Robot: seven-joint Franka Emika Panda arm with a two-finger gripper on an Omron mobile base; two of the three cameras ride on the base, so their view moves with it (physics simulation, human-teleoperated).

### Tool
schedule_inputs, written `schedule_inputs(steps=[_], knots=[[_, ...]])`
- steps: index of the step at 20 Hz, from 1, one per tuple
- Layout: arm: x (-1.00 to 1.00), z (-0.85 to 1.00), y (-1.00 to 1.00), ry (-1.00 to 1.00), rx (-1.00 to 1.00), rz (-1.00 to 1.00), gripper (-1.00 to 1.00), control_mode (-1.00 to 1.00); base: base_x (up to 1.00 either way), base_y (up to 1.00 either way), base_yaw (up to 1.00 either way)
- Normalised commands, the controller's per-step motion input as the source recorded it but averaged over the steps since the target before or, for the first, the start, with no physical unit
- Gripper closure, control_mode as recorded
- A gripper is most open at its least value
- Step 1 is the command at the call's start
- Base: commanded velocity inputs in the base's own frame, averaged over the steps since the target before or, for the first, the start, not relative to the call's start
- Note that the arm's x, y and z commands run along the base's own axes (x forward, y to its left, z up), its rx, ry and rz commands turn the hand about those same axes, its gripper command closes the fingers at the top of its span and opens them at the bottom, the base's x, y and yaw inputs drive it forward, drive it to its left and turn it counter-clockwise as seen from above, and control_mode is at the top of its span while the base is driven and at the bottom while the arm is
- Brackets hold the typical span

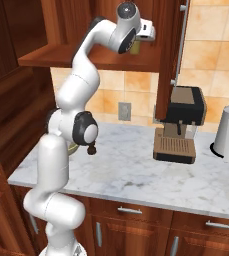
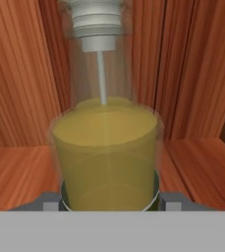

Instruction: Retrieve the bottle and the shaker from the cabinet and place them next to the mixing bowl on the counter. Then add garlic from the fridge to the mixing bowl.

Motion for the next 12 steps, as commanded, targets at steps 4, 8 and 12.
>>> schedule_inputs(steps=[4, 8, 12], knots=[[0.00, 0.00, 0.00, 0.00, 0.00, 0.00, 1.00, -1.00, 0.00, 0.00, 0.00], [-0.58, -0.14, 0.00, 0.00, 0.00, 0.00, 1.00, -1.00, 0.00, 0.00, 0.00], [-1.00, -0.36, 0.00, -0.04, 0.00, 0.00, 1.00, -1.00, 0.00, 0.00, 0.00]])
